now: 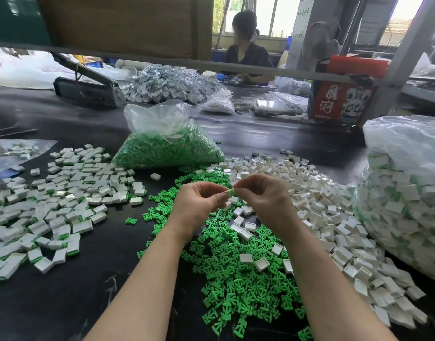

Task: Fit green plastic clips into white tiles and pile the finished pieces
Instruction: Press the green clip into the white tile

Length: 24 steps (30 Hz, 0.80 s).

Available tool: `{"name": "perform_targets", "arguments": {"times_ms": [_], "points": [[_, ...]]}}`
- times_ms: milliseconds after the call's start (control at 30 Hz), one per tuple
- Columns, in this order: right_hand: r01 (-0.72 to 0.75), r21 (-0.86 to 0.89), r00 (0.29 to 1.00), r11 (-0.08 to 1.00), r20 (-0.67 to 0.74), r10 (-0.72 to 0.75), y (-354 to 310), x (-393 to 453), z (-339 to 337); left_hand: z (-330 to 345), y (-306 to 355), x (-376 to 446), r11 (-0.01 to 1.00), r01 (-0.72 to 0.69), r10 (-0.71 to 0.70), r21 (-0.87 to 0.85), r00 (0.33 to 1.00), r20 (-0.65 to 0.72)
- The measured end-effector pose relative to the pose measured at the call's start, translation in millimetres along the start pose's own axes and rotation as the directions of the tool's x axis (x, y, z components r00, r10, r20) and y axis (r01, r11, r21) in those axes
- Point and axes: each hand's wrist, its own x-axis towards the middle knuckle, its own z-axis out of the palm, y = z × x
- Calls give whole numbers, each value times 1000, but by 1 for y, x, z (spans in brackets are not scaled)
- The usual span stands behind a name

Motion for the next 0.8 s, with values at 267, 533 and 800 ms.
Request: {"name": "perform_targets", "arguments": {"times_ms": [267, 533, 800], "points": [[26, -62, 999, 998, -23, -28, 0, 1, 2, 0, -2, 0, 999, -18, 20, 52, 999, -33], [16, -19, 999, 1000, -32, -17, 1, 1, 2, -3, 1, 0, 999, 8, -5, -53, 999, 46], [-19, 47, 999, 999, 45, 17, 3, 1, -1, -6, -3, 0, 995, 26, -18, -100, 996, 85]]}}
